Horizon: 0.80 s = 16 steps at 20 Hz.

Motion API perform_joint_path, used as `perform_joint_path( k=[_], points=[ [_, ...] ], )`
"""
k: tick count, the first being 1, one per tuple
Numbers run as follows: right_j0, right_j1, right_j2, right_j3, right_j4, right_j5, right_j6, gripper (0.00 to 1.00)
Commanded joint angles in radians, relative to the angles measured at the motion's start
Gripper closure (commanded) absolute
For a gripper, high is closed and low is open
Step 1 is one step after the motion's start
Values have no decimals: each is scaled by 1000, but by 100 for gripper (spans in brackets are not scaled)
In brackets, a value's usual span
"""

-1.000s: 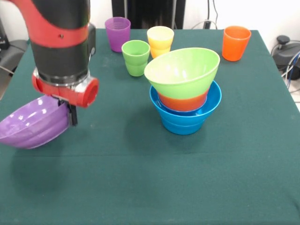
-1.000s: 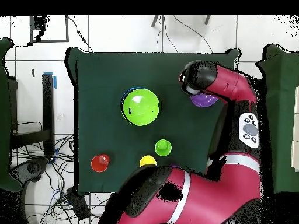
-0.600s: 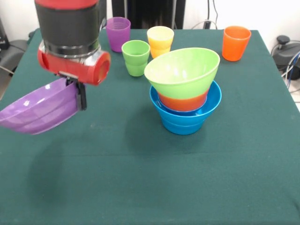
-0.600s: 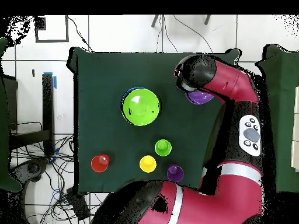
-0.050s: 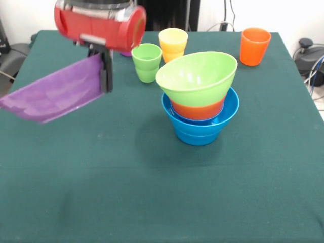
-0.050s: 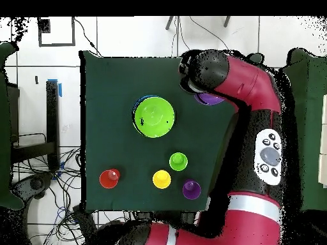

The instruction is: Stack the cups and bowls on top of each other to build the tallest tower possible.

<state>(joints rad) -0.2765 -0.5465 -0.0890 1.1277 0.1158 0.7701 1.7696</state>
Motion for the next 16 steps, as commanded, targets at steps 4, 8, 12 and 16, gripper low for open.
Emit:
perform_joint_path(
  k=[4,8,12,16],
  points=[
    [53,-114,-12,83,37,176,189,100],
    [69,-159,-32,89,54,223,198,100],
    [85,-180,-55,76,54,268,210,100],
    [93,-189,-69,79,59,273,215,100]
  ],
)
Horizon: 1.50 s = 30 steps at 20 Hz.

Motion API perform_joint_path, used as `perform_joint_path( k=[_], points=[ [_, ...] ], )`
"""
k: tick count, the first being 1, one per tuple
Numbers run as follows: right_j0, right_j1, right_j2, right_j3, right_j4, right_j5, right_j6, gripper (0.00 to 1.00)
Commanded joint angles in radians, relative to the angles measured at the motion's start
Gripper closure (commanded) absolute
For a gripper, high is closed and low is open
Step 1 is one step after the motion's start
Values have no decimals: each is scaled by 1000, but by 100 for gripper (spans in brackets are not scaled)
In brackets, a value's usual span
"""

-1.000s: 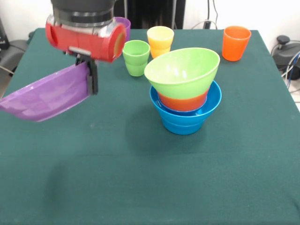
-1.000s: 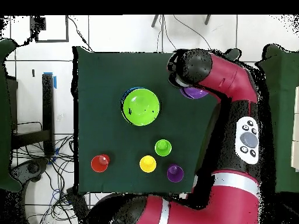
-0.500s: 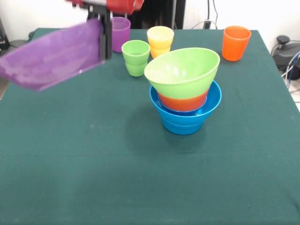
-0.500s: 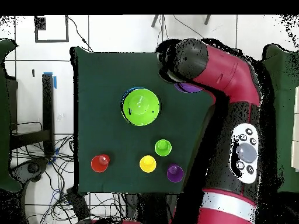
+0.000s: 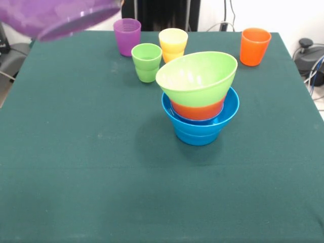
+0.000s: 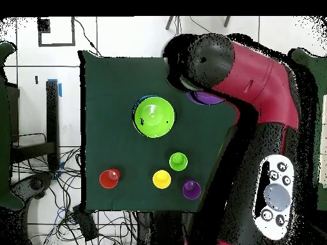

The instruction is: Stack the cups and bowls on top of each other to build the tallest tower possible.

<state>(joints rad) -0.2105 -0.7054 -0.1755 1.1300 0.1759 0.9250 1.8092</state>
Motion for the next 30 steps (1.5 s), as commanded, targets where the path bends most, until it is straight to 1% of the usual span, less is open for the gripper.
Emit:
perform_joint_path(
  k=[1,8,16,22,30],
  points=[
    [29,-34,15,85,2,115,179,100],
    [68,-34,-6,74,10,109,238,100],
    [113,-12,-25,123,15,-8,312,100],
    [131,6,-23,149,19,-78,354,100],
    [145,13,-27,158,14,-106,391,100]
  ],
)
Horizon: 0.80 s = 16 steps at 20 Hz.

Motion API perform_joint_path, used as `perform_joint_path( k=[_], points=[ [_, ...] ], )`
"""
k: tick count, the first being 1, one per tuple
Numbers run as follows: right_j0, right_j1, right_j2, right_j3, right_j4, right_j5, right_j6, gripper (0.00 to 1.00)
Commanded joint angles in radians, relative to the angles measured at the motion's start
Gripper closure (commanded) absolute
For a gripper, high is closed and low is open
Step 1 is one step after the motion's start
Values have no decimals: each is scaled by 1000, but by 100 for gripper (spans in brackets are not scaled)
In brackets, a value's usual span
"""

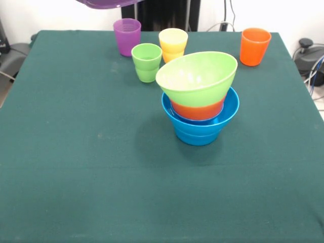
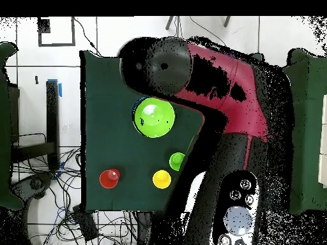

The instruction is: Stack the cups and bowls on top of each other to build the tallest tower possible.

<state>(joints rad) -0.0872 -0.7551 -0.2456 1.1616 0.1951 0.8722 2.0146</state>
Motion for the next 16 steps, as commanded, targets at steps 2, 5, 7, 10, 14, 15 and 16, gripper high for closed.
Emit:
perform_joint_path(
  k=[2,5,7,10,14,15,16],
  points=[
    [25,62,42,128,-8,-54,193,100],
    [32,67,36,119,-13,-52,207,100],
    [36,74,35,115,-13,-59,215,100],
    [41,79,33,120,-14,-75,224,100],
    [49,82,27,119,-13,-77,237,100],
    [51,83,26,119,-11,-78,240,100],
    [52,84,26,120,-9,-80,242,100]
  ],
)
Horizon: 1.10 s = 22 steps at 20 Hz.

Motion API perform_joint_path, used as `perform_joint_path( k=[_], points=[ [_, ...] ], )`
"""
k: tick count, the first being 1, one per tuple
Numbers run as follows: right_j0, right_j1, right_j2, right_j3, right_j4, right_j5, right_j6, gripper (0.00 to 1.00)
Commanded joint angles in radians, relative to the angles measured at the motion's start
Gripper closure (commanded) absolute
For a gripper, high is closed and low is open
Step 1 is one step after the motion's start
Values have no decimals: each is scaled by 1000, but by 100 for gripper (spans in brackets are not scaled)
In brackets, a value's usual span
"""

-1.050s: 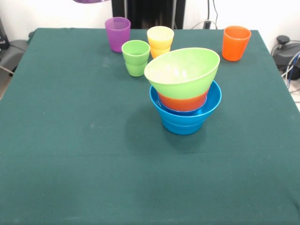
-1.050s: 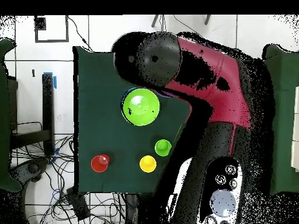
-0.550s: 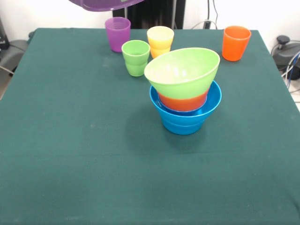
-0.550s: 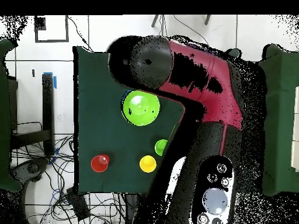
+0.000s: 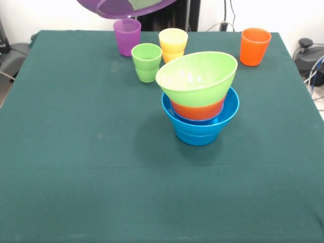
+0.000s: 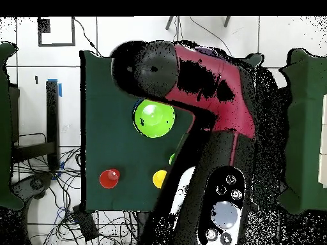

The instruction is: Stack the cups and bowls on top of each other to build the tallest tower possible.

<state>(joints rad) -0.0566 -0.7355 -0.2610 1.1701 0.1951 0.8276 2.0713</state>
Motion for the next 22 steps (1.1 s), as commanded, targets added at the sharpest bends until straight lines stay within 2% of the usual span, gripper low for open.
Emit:
perform_joint_path(
  k=[1,9,22],
  points=[
    [23,65,41,112,-8,-37,186,100],
    [40,80,31,116,-3,-67,212,100],
    [102,110,-10,128,17,-103,321,100]
  ],
)
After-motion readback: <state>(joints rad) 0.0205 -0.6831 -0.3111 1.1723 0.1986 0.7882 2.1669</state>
